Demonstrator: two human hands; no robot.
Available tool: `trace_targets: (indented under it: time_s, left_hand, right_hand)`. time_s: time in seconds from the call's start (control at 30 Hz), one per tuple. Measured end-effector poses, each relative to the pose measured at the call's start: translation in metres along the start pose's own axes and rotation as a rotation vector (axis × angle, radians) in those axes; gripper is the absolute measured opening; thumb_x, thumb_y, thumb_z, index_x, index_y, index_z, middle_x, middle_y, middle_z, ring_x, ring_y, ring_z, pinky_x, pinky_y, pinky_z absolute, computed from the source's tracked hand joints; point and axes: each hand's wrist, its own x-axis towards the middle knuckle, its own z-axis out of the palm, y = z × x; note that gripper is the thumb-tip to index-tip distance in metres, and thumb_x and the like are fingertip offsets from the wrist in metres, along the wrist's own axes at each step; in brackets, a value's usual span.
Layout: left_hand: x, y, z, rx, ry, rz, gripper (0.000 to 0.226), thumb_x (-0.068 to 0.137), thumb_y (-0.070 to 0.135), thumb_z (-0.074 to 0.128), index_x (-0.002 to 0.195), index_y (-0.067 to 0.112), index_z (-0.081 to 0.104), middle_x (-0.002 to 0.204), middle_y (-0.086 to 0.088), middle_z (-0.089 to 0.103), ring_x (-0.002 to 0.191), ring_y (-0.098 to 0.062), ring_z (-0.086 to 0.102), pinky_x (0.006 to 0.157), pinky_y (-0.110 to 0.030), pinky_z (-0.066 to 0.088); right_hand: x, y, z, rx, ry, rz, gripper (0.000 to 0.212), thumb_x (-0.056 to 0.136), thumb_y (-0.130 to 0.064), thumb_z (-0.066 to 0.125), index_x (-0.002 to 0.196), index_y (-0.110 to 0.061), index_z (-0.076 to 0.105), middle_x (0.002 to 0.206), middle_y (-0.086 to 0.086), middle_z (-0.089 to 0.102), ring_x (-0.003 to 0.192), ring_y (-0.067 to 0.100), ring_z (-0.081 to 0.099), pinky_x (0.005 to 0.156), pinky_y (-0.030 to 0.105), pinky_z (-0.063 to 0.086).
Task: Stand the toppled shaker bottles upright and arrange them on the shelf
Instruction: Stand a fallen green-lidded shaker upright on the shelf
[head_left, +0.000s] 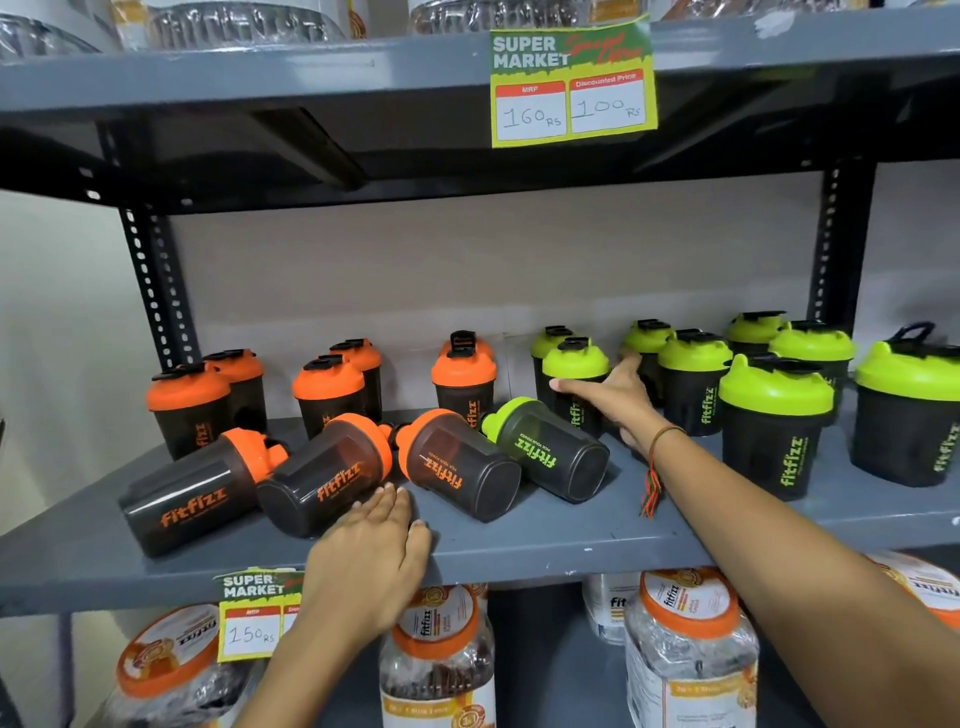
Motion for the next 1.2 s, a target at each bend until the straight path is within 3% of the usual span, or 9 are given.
trace_targets:
  time_s: [0.1, 0.2, 0.3, 0.47, 0.57, 0.63, 0.8, 0.9, 1.2]
  left_hand:
    - [0.001, 0.000, 0.002, 0.008, -0.002, -0.011, 0.072, 0.087, 0.047, 0.008, 0.147, 0.016, 0.034, 0.155, -0.003, 0.035, 0.143, -0.011, 0.031, 0.117, -0.026, 0.019]
    - [0.001, 0.001, 0.003, 0.014, -0.004, -0.019, 0.071, 0.088, 0.047, 0.009, 0.146, 0.016, 0.036, 0.154, -0.004, 0.036, 0.142, -0.012, 0.032, 0.117, -0.026, 0.020]
    - [0.000, 0.001, 0.003, 0.014, -0.012, -0.026, 0.071, 0.088, 0.047, 0.009, 0.146, 0.016, 0.036, 0.154, -0.004, 0.036, 0.142, -0.013, 0.032, 0.117, -0.027, 0.020]
    - [0.000, 0.002, 0.001, 0.009, -0.025, -0.029, 0.071, 0.088, 0.047, 0.011, 0.146, 0.015, 0.037, 0.154, -0.006, 0.036, 0.142, -0.015, 0.033, 0.117, -0.029, 0.022]
    - [-0.001, 0.002, 0.000, 0.016, -0.030, -0.029, 0.071, 0.088, 0.047, 0.011, 0.146, 0.015, 0.036, 0.154, -0.007, 0.036, 0.142, -0.017, 0.033, 0.117, -0.031, 0.023]
    - [-0.001, 0.002, 0.000, 0.020, -0.032, -0.027, 0.071, 0.088, 0.047, 0.011, 0.146, 0.015, 0.036, 0.154, -0.007, 0.036, 0.142, -0.016, 0.033, 0.117, -0.030, 0.023]
    - [-0.002, 0.003, -0.002, 0.004, -0.032, -0.017, 0.072, 0.088, 0.047, 0.011, 0.146, 0.012, 0.037, 0.153, -0.008, 0.037, 0.142, -0.016, 0.033, 0.117, -0.030, 0.022]
    - [-0.002, 0.003, -0.002, 0.015, -0.027, -0.016, 0.072, 0.088, 0.047, 0.011, 0.146, 0.013, 0.037, 0.153, -0.007, 0.037, 0.142, -0.015, 0.033, 0.117, -0.030, 0.022]
    - [-0.001, 0.001, 0.001, 0.012, -0.019, -0.015, 0.073, 0.087, 0.048, 0.009, 0.146, 0.014, 0.037, 0.154, -0.005, 0.037, 0.142, -0.015, 0.033, 0.117, -0.029, 0.021]
  right_hand:
    - [-0.014, -0.010, -0.008, -0.097, 0.188, -0.240, 0.102, 0.068, -0.042, 0.087, 0.146, -0.007, 0.031, 0.147, 0.015, 0.044, 0.136, 0.033, 0.040, 0.108, 0.037, 0.034]
    - [-0.034, -0.027, -0.013, -0.180, 0.331, -0.682, 0.069, 0.077, -0.043, 0.071, 0.135, -0.018, 0.047, 0.125, 0.004, 0.059, 0.115, 0.025, 0.055, 0.095, 0.037, 0.044]
    - [-0.044, -0.050, -0.013, -0.415, 0.069, -0.684, 0.060, 0.073, -0.069, 0.057, 0.117, -0.027, 0.060, 0.095, -0.008, 0.065, 0.089, 0.019, 0.064, 0.077, 0.035, 0.051]
    - [-0.056, -0.054, -0.001, -0.815, -0.456, -0.349, 0.092, 0.058, -0.096, 0.046, 0.103, -0.018, 0.066, 0.099, -0.001, 0.071, 0.091, 0.017, 0.065, 0.074, 0.033, 0.050]
    - [-0.057, -0.048, -0.001, -0.569, -0.667, -0.151, 0.060, 0.063, -0.077, 0.072, 0.093, -0.025, 0.070, 0.090, -0.005, 0.076, 0.083, 0.013, 0.072, 0.064, 0.025, 0.054]
    - [-0.056, -0.044, -0.001, -0.418, -0.740, -0.077, 0.050, 0.068, -0.059, 0.082, 0.098, -0.020, 0.074, 0.093, 0.002, 0.079, 0.087, 0.019, 0.076, 0.076, 0.030, 0.060]
    - [-0.056, -0.035, -0.012, -0.164, -0.604, -0.085, 0.039, 0.073, -0.043, 0.084, 0.101, -0.021, 0.068, 0.096, 0.003, 0.078, 0.085, 0.014, 0.076, 0.074, 0.029, 0.061]
    - [-0.059, -0.033, -0.024, 0.133, -0.474, -0.117, 0.060, 0.074, -0.039, 0.082, 0.123, -0.025, 0.053, 0.106, -0.003, 0.070, 0.080, 0.004, 0.073, 0.063, 0.021, 0.055]
    - [-0.068, -0.001, -0.055, 0.423, -0.392, -0.167, 0.078, 0.060, -0.032, 0.084, 0.127, -0.054, 0.051, 0.139, 0.002, 0.057, 0.134, 0.028, 0.049, 0.110, 0.051, 0.041]
